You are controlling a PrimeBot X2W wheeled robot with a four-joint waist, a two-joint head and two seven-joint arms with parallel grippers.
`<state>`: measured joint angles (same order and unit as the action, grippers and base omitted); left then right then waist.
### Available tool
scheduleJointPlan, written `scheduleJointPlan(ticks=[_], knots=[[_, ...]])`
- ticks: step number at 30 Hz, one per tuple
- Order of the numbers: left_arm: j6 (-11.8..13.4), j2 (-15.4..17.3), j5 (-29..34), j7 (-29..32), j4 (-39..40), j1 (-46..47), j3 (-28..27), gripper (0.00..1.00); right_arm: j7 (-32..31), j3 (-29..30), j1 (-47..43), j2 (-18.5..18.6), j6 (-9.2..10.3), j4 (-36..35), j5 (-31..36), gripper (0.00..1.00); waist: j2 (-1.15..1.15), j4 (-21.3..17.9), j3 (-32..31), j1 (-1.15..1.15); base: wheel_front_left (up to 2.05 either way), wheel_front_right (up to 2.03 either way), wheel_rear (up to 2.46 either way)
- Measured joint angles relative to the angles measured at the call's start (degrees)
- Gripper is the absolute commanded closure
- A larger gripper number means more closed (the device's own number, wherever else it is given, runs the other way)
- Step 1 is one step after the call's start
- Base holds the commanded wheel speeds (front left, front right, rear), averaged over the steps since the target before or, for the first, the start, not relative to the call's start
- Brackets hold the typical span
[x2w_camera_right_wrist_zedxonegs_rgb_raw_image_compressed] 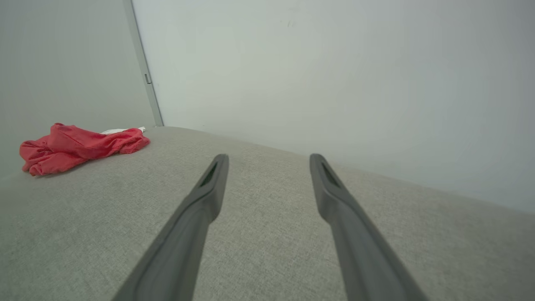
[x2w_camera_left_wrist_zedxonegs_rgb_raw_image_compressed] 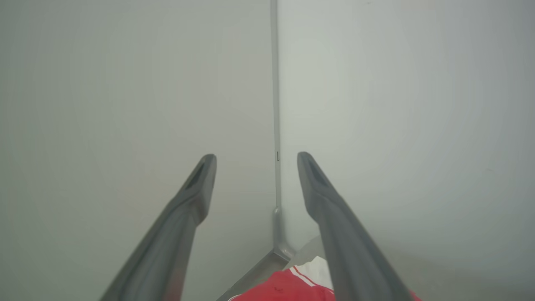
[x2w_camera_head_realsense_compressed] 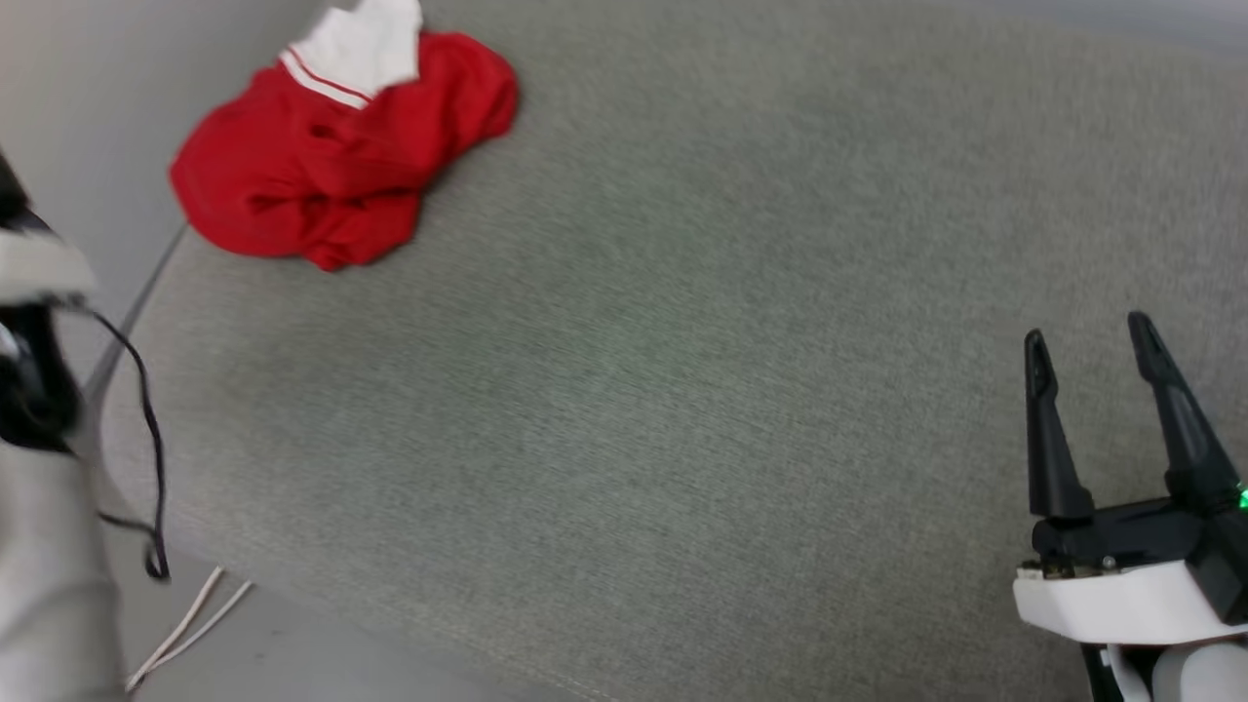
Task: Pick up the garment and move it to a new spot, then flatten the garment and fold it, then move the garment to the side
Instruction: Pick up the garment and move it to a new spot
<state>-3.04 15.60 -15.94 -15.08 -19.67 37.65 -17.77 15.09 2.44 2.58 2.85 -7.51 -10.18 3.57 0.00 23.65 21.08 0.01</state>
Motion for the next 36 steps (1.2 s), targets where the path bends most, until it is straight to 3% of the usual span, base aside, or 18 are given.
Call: scheduleJointPlan(ticks=[8, 15, 20, 24, 27, 30, 36], knots=[[-3.0, 11.8, -2.8, 3.2, -16.6, 16.8, -0.7, 0.0, 0.0, 0.6, 2.5, 0.0, 0.0, -4.5, 1.1, 0.0, 0.0, -3.6, 7.7, 0.0, 0.0, 0.0, 0.0], [-4.2, 19.4, -5.2, 16.4, -27.8, 26.0, 5.3, 0.0, 0.0, 0.0, 3.7, 0.0, 0.0, -8.2, 1.6, 0.0, 0.0, -7.0, 12.0, 0.0, 0.0, 0.0, 0.0], [-4.4, 21.4, -15.8, 32.5, -27.4, 27.6, 15.7, 0.0, 0.0, -0.4, 4.4, 0.0, 0.0, -10.2, 2.1, 0.0, 0.0, -8.6, 14.5, 0.0, 0.0, 0.0, 0.0], [-4.4, 25.7, -24.6, 45.4, -24.9, 26.8, 21.6, 0.0, 0.0, -0.9, 4.6, 0.0, 0.0, -11.4, 2.5, 0.0, 0.0, -9.5, 16.1, 0.0, 0.0, 0.0, 0.0], [-4.4, 27.0, -31.7, 53.8, -22.4, 25.1, 24.9, 0.0, 0.0, -1.1, 5.1, 0.0, 0.0, -12.2, 2.8, 0.0, 0.0, -10.1, 17.2, 0.0, 0.0, 0.0, 0.0], [-4.4, 27.9, -37.7, 58.6, -20.0, 23.6, 26.6, 0.0, 0.0, -1.2, 5.2, 0.0, 0.0, -13.0, 3.2, 0.0, 0.0, -10.6, 18.3, 0.0, 0.0, 0.0, 0.0], [-4.4, 28.7, -40.3, 60.8, -18.6, 20.3, 31.8, 0.0, 0.0, -1.4, 5.7, 0.0, 0.0, -13.9, 3.8, 0.0, 0.0, -11.1, 20.3, 0.0, 0.0, 0.0, 0.0]])
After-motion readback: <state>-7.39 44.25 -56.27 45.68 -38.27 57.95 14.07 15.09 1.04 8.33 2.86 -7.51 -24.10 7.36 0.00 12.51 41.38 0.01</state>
